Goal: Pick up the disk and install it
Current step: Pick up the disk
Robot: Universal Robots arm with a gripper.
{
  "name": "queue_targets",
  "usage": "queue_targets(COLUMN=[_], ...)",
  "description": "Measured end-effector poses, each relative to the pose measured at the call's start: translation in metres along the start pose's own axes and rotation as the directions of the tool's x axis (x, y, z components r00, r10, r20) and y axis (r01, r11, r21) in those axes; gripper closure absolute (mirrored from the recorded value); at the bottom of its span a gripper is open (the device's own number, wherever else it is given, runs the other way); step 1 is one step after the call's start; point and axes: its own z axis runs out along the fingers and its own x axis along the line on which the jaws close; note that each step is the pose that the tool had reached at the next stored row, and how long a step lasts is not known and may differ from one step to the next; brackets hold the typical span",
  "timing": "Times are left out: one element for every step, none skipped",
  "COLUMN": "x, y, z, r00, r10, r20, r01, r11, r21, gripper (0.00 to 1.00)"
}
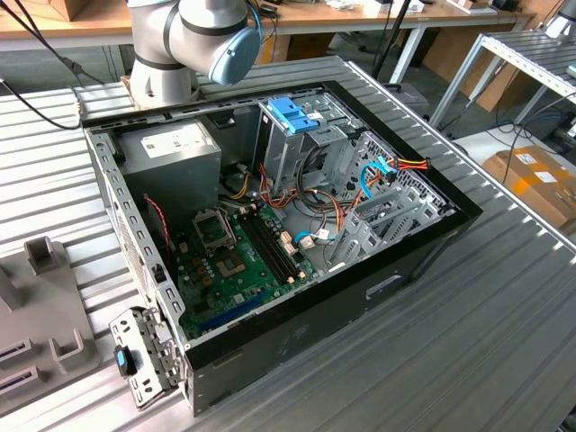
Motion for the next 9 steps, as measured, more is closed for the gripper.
queue_targets(x=[0.0000, 0.0000, 0.0000, 0.0000, 0.0000, 0.0000, 0.0000, 0.0000, 0.0000], y=[0.0000, 0.0000, 0.0000, 0.0000, 0.0000, 0.0000, 0.0000, 0.0000, 0.0000], z=[0.0000, 0.0000, 0.0000, 0.0000, 0.0000, 0.0000, 0.0001, 0.0001, 0.0001], r00=[0.9997, 0.9991, 0.9973, 0.9957, 0.9939, 0.9901, 0.9875, 0.9840, 0.9789], r10=[-0.025, -0.043, -0.073, -0.092, -0.110, -0.140, -0.157, -0.178, -0.205], r20=[-0.0001, -0.0003, -0.0004, -0.0005, -0.0006, -0.0008, -0.0008, -0.0010, -0.0010], r01=[0.025, 0.043, 0.073, 0.092, 0.110, 0.140, 0.157, 0.178, 0.205], r11=[0.9997, 0.9991, 0.9973, 0.9957, 0.9939, 0.9901, 0.9875, 0.9840, 0.9789], r21=[0.0002, 0.0002, 0.0004, 0.0005, 0.0006, 0.0007, 0.0009, 0.0009, 0.0011], gripper=[0.89, 0.89, 0.89, 0.89, 0.89, 0.89, 0.89, 0.89, 0.89])
